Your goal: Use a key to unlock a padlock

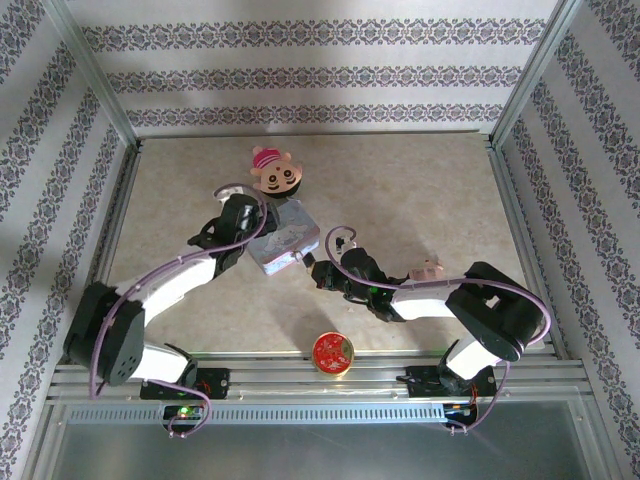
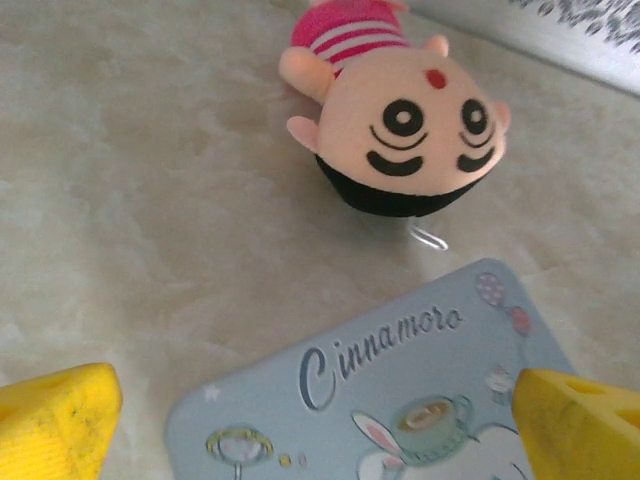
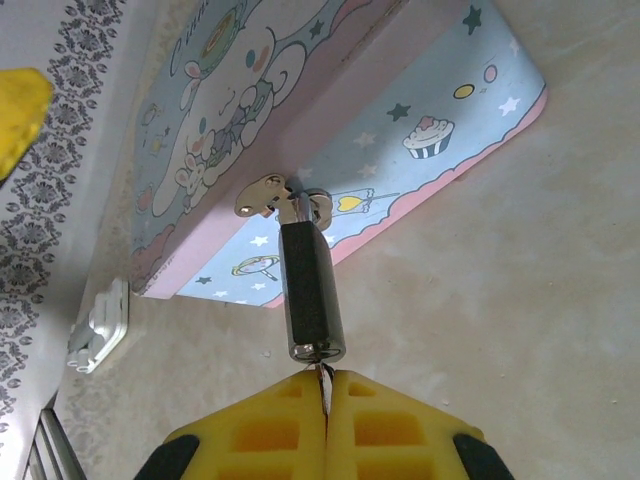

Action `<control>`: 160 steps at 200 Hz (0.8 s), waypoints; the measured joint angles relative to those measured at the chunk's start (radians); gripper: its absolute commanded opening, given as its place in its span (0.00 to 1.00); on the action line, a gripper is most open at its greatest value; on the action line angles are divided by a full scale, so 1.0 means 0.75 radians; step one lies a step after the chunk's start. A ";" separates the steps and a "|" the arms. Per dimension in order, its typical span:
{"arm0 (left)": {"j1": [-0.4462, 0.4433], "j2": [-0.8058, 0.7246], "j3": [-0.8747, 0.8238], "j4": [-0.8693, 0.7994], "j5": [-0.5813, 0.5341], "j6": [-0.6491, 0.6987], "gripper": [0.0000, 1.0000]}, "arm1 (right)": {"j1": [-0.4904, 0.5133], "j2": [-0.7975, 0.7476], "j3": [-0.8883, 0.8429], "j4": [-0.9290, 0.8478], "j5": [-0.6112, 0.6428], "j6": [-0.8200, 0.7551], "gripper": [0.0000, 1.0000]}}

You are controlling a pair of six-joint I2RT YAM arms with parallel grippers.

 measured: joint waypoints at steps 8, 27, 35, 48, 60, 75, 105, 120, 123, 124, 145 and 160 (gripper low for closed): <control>0.020 0.047 0.025 -0.002 0.026 0.026 0.99 | 0.006 0.007 0.000 0.012 0.010 0.006 0.00; 0.057 0.147 0.082 -0.007 0.087 0.087 0.96 | 0.009 0.024 -0.001 0.035 0.026 0.030 0.00; 0.067 0.180 0.103 -0.009 0.110 0.111 0.93 | 0.010 0.031 -0.001 0.048 0.033 0.036 0.00; 0.081 0.219 0.127 -0.014 0.140 0.148 0.89 | 0.017 0.042 -0.001 0.070 0.048 0.051 0.00; 0.091 0.249 0.144 -0.019 0.174 0.169 0.85 | 0.021 0.052 -0.001 0.090 0.062 0.066 0.00; 0.100 0.276 0.156 -0.024 0.216 0.189 0.81 | 0.026 0.064 -0.005 0.112 0.079 0.080 0.00; 0.104 0.283 0.157 -0.031 0.285 0.198 0.75 | 0.033 0.087 -0.021 0.156 0.115 0.123 0.00; 0.107 0.283 0.157 -0.031 0.302 0.198 0.73 | 0.035 0.106 -0.026 0.176 0.131 0.143 0.00; 0.108 0.283 0.157 -0.030 0.305 0.198 0.73 | 0.035 0.110 -0.027 0.180 0.132 0.148 0.00; 0.108 0.283 0.157 -0.030 0.306 0.197 0.73 | 0.035 0.111 -0.027 0.181 0.133 0.149 0.00; 0.111 0.283 0.150 -0.019 0.330 0.192 0.69 | 0.042 0.141 -0.039 0.222 0.153 0.180 0.00; 0.113 0.283 0.143 -0.005 0.348 0.185 0.67 | 0.043 0.164 -0.047 0.251 0.166 0.202 0.00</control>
